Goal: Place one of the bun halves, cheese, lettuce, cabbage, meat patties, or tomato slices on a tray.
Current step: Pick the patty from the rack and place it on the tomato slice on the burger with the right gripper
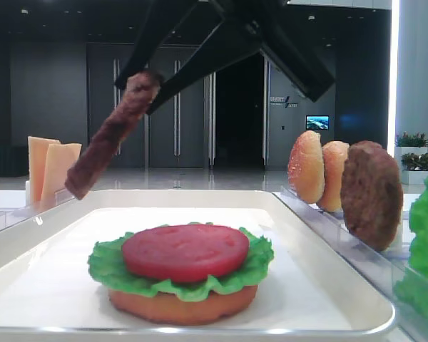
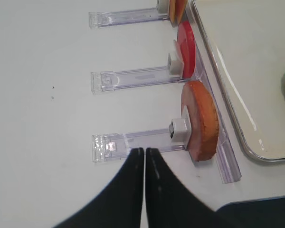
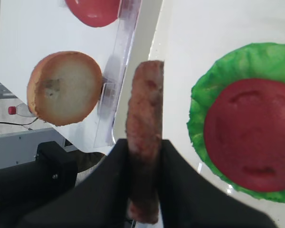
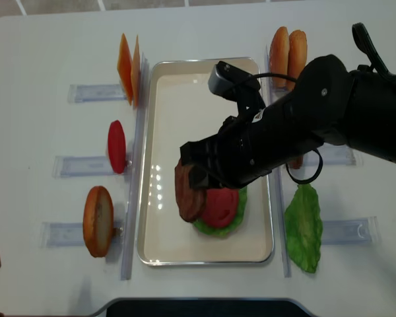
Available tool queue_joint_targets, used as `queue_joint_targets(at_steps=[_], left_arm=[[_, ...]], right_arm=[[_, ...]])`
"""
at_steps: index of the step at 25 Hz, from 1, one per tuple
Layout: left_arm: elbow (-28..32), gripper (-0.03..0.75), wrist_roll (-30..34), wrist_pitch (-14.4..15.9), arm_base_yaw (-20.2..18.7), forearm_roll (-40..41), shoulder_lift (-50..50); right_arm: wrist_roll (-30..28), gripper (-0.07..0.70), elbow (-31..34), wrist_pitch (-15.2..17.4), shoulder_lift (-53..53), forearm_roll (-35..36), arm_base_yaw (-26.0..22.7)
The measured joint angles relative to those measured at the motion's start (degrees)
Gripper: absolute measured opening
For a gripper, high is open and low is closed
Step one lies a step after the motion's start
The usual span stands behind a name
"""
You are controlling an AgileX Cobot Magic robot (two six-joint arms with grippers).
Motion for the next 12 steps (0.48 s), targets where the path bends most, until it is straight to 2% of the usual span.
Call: queue_joint_targets(at_steps=[7, 12], left_arm=[[0.0, -0.001, 0.0, 0.0, 0.0, 0.0, 0.0], [0.0, -0.001, 0.0, 0.0, 0.0, 0.0, 0.0]], right_arm=[[-2.5, 0.155, 0.0, 2.9, 1.6, 0.6, -3.4], [-4.5, 0.155, 0.0, 2.9, 2.8, 1.5, -4.4]])
